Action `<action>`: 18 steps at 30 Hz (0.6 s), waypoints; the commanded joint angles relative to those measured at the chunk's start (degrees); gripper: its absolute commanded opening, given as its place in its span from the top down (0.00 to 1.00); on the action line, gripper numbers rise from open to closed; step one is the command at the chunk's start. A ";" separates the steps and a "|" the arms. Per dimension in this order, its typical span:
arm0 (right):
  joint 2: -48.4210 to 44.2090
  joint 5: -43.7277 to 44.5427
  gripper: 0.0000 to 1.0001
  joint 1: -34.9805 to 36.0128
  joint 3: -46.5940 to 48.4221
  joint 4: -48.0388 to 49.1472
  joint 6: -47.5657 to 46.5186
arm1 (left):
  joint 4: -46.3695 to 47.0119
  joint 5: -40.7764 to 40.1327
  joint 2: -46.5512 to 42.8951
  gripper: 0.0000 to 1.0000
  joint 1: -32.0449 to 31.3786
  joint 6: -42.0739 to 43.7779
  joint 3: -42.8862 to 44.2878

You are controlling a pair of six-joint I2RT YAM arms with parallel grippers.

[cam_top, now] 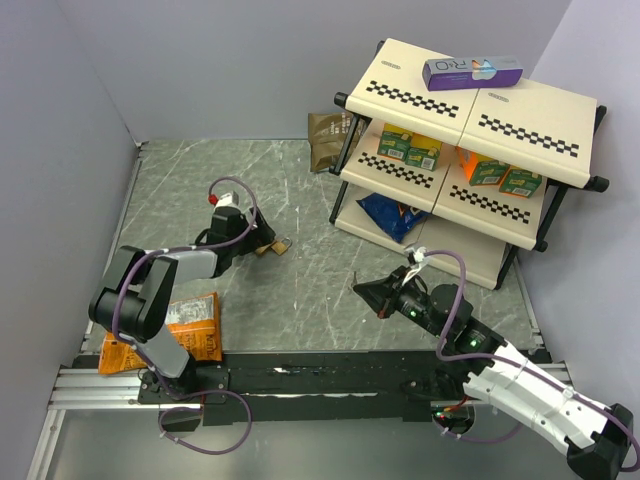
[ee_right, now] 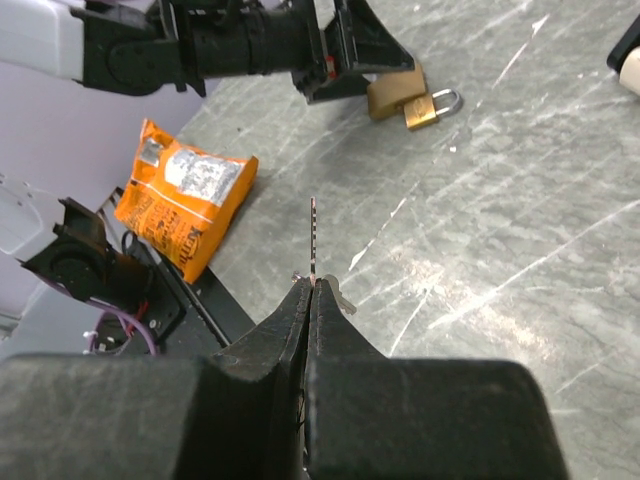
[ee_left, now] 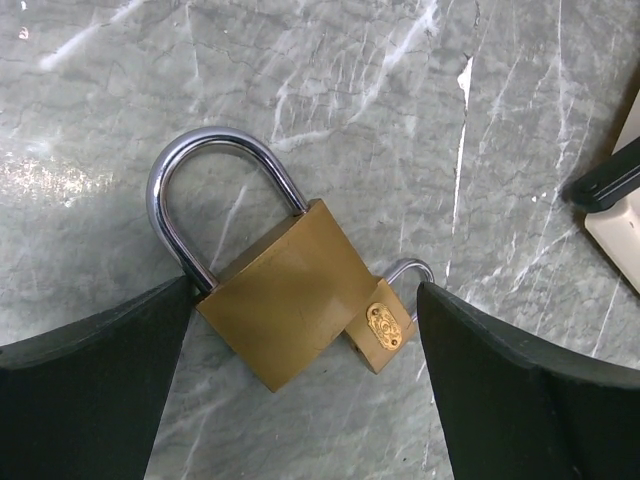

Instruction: Unlock with the key

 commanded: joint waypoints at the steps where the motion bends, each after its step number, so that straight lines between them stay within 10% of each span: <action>1: 1.05 -0.25 1.00 -0.27 0.36 -0.49 0.49 | -1.39 -1.70 -0.54 0.01 -0.06 0.91 2.85; 8: 1.58 -0.60 1.00 -0.18 -0.25 0.29 1.28 | -16.42 -12.97 -1.86 0.01 -2.08 1.35 7.69; 18: 0.53 -0.69 1.00 -0.18 -1.83 0.12 1.73 | -16.79 -5.00 -0.21 0.01 -2.52 -1.47 6.46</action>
